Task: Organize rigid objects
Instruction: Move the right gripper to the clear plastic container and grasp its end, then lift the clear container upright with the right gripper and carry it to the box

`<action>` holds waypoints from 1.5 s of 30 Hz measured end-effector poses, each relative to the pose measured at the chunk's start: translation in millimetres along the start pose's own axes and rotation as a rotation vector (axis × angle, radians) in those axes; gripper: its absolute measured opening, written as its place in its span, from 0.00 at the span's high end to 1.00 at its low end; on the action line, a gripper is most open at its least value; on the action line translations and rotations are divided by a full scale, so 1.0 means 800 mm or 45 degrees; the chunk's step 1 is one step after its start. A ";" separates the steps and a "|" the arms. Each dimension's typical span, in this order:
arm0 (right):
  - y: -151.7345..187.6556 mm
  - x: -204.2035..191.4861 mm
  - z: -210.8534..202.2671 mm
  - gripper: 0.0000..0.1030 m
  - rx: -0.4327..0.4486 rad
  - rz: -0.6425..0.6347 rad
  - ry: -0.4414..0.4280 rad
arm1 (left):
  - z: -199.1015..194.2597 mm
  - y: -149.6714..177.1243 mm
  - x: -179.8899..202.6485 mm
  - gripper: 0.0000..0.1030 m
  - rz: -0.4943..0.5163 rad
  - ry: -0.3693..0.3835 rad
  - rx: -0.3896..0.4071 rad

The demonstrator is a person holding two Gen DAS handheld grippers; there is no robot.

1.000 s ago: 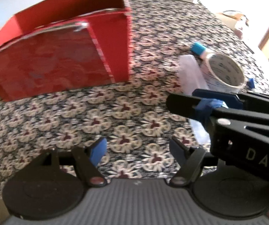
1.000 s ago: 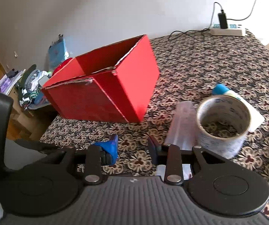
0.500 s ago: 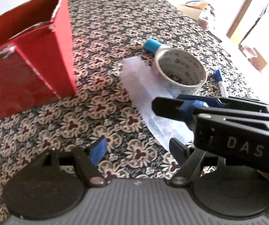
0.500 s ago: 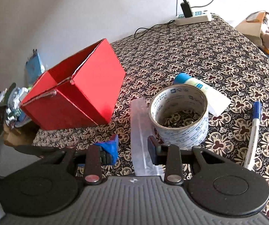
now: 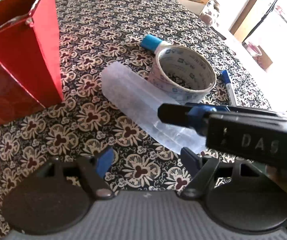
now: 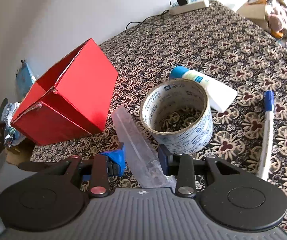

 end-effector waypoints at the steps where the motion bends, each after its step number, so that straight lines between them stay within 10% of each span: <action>1: 0.000 -0.001 0.003 0.82 -0.006 -0.002 -0.007 | 0.001 0.001 -0.002 0.25 -0.003 0.009 -0.006; 11: -0.003 0.005 0.017 0.80 -0.112 0.227 -0.148 | 0.000 0.006 -0.008 0.26 0.031 0.047 -0.007; 23: 0.010 -0.008 0.025 0.82 -0.236 0.368 -0.301 | -0.035 0.011 -0.024 0.24 0.037 0.306 0.033; 39: 0.004 -0.038 0.049 0.79 -0.272 0.289 -0.336 | -0.013 0.013 -0.060 0.24 -0.055 0.253 -0.004; 45: 0.000 -0.030 0.048 0.79 -0.257 0.327 -0.350 | -0.015 0.010 -0.072 0.51 -0.060 0.241 0.007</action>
Point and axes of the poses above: each gripper's, at about its wrist camera, not at the fingertips, and z roughly the way its jaws point, x to its right, y to its underside, the point moved 10 cm from there along z, roughly the way its jaws point, and after that the axes turned 11 degrees about -x, right-handed, at the moved point
